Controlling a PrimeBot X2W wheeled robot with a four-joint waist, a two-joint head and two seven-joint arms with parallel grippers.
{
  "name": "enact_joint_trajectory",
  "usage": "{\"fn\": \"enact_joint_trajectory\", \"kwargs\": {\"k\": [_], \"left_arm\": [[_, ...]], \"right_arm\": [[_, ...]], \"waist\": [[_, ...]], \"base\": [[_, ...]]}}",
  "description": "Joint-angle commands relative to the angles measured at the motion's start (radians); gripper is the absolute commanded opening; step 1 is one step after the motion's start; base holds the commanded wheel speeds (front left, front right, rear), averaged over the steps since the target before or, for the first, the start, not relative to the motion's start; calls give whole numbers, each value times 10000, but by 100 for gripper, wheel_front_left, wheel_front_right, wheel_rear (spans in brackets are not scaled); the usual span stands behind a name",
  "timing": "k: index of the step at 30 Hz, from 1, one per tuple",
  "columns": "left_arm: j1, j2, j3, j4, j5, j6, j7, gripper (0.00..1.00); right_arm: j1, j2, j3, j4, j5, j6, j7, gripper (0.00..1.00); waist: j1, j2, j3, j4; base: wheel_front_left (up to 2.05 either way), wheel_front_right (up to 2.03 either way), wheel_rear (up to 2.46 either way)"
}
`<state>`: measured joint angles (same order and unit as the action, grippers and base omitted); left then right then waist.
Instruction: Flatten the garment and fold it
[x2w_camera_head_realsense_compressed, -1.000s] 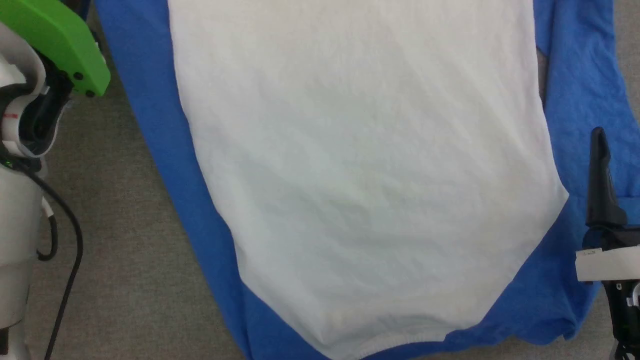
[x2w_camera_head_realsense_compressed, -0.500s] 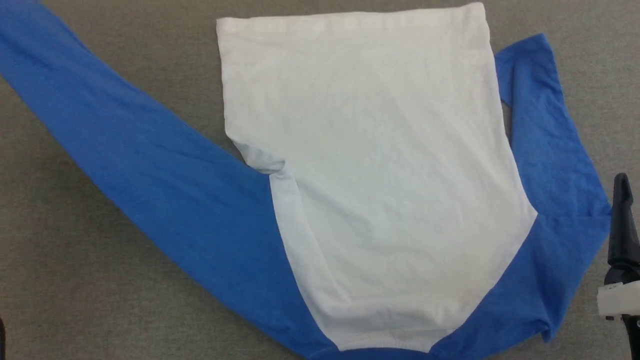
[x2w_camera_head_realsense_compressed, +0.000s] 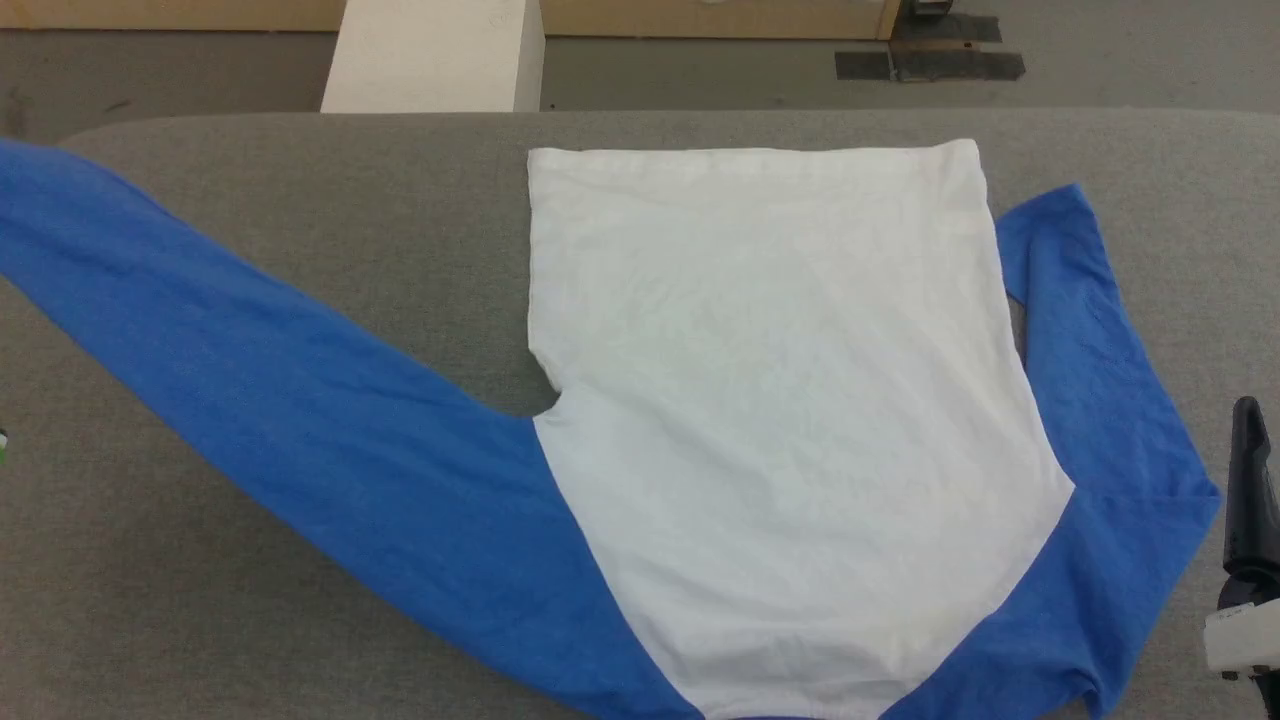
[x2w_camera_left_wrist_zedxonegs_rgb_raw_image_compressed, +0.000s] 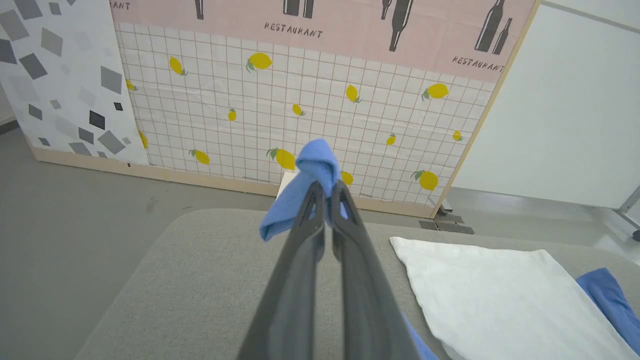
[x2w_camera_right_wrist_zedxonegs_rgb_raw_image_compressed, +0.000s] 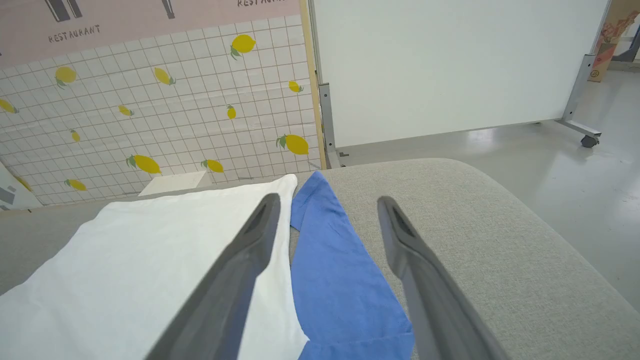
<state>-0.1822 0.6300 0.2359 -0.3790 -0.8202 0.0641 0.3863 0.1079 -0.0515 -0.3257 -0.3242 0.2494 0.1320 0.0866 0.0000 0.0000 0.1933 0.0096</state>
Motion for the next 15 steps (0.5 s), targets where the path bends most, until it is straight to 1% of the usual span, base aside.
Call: {"fn": "enact_joint_trajectory", "kwargs": {"k": [1, 4, 7, 9, 11, 13, 15], "left_arm": [[120, -4, -89, -353, -99, 58, 132, 0], [21, -38, -412, -1079, -143, 199, 438, 0], [-367, -201, -1020, -1709, -108, 432, 734, 0], [-747, -376, -1666, -1998, 49, 534, 885, 0], [-1204, -657, -2539, -2169, 263, 556, 1024, 0], [-1690, -1066, -3503, -2203, 471, 512, 1125, 0], [-2211, -1635, -4590, -2161, 651, 416, 1233, 0]], "right_arm": [[156, 11, 1, -28, 54, -13, 38, 100], [214, 12, -25, -54, 67, -13, 54, 100], [250, 12, -64, -94, 101, -13, 55, 100], [248, 12, -116, -128, 114, -13, 56, 100], [212, 12, -153, -151, 122, -13, 55, 100], [146, 12, -175, -165, 130, -13, 58, 100], [40, 12, -254, -187, 137, -13, 52, 100]], "waist": [[0, 0, -335, 229], [0, 0, -386, 230], [0, 0, -355, 190], [0, 0, -280, 157], [0, 0, -187, 110], [0, 0, -89, 43], [0, 0, 23, -45]], "base": [[0, 0, 0], [0, 0, 0], [0, 0, 0], [0, 0, 0], [0, 0, 0], [0, 0, 0], [0, 0, 0]]}}
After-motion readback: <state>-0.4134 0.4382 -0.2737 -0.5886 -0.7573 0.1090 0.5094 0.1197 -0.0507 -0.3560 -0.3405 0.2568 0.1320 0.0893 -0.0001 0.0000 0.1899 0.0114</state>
